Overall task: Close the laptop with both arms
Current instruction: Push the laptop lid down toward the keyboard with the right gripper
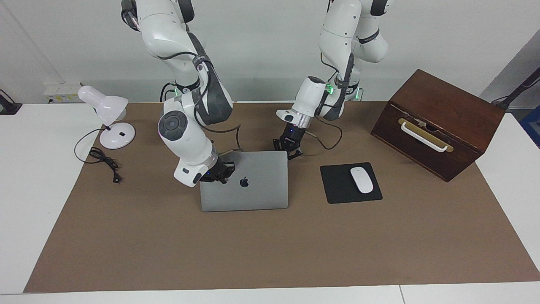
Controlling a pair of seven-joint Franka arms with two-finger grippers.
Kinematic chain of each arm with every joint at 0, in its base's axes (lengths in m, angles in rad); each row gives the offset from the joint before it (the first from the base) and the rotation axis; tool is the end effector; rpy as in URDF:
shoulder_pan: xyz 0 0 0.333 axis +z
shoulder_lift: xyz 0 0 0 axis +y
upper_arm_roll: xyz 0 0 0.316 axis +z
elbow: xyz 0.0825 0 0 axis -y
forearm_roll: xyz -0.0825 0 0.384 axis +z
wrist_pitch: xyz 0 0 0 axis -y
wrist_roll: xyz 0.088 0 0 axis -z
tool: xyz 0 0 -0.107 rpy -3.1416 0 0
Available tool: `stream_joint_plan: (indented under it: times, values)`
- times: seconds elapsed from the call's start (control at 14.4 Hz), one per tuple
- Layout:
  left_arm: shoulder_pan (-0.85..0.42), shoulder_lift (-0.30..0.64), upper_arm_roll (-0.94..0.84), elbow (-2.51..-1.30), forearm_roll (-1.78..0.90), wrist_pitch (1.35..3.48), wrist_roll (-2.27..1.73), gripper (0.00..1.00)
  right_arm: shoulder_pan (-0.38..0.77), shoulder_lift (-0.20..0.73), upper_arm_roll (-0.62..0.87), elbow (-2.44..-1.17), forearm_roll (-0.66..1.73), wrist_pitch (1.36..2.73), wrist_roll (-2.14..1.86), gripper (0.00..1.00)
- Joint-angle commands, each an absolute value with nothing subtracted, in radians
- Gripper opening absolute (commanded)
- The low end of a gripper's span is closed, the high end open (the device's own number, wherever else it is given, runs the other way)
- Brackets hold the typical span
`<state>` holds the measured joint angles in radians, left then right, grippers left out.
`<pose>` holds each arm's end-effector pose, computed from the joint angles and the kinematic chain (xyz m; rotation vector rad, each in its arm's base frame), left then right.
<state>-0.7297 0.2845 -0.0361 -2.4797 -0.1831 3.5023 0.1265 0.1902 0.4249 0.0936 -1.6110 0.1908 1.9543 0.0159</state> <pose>0.3910 -0.3455 0.2658 2.5698 -0.9246 0.9920 0.6371 0.1914 0.3772 -2.9265 -0.2676 0.1641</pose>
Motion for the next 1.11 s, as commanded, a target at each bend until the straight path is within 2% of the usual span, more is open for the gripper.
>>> stream_joint_plan:
  times: [0.0,1.04]
  values:
    - [-0.742,0.288,-0.021,-2.537,-0.190,3.502,0.146,0.00,0.187,0.379,0.097,-1.684,0.206,1.963,0.031,0.00]
    - [-0.750,0.291,-0.021,-2.563,-0.192,3.502,0.164,0.00,0.189,0.324,0.097,-1.810,0.202,1.994,0.029,0.00]
